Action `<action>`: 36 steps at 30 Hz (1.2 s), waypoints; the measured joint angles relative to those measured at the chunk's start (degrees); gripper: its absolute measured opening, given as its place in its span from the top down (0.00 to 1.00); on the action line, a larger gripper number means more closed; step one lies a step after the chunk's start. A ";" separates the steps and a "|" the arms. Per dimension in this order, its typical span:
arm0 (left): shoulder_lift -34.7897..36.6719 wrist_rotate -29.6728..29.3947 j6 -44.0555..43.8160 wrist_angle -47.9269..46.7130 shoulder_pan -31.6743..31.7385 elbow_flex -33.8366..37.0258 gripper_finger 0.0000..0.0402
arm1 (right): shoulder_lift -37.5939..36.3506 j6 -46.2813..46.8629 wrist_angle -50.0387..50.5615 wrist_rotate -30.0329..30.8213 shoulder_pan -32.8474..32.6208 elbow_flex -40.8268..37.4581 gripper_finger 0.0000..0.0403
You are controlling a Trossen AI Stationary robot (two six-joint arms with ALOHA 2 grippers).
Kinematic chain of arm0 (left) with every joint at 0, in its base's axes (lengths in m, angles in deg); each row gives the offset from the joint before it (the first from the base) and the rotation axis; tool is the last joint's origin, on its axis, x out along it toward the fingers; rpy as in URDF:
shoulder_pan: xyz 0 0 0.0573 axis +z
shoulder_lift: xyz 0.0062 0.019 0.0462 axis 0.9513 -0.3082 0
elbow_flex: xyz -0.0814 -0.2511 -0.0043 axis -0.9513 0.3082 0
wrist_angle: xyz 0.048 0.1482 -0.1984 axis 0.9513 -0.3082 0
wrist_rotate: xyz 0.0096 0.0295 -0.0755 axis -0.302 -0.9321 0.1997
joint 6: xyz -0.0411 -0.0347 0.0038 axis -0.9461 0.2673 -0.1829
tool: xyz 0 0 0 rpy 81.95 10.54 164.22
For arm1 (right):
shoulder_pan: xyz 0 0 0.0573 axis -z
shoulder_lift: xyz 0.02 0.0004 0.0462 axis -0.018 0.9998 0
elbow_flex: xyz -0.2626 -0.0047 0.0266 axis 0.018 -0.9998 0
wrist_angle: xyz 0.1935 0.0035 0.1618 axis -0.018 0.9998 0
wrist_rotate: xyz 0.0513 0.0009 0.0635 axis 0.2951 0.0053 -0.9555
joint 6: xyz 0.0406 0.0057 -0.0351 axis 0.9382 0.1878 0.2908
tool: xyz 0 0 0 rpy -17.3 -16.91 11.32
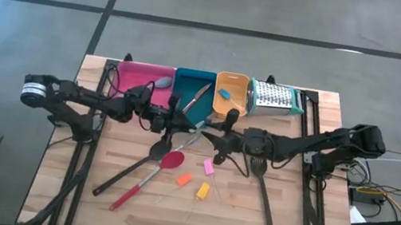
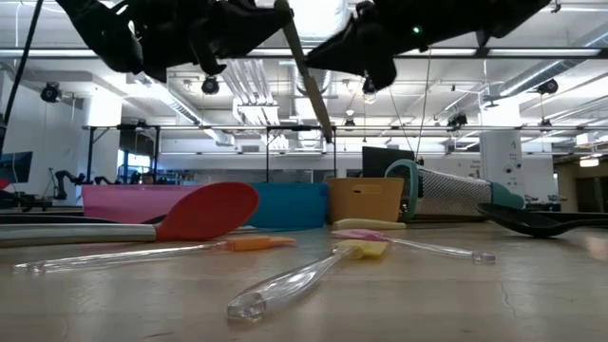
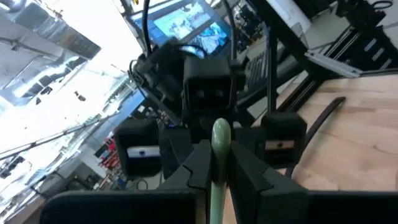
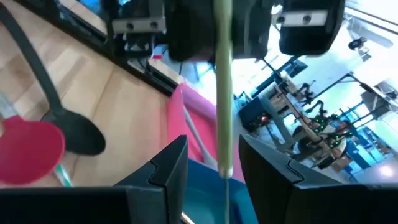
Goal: Pick & Place Kitchen Items
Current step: Put the green knife into the blue bin
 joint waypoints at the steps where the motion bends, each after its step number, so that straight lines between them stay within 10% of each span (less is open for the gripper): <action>1: 0.00 -0.18 0.07 -0.09 0.00 0.00 0.92 | 0.29 0.20 0.25 0.11 0.06 0.39 0.65; 9: 0.02 -0.05 -0.04 0.14 -0.14 0.00 0.92 | 4.06 0.73 0.69 1.63 0.96 4.08 0.69; 18: 0.05 -0.35 -4.91 0.13 -0.16 -0.04 0.92 | 4.05 -1.76 2.82 3.11 1.73 5.79 0.94; 27: 3.29 -2.72 -12.45 -0.54 -0.25 0.04 0.59 | 3.85 -3.62 14.82 3.13 6.44 11.08 0.94; 36: 12.83 -6.46 -15.45 -2.77 -0.25 0.07 0.51 | 8.07 -14.71 34.06 -13.21 14.77 20.90 0.94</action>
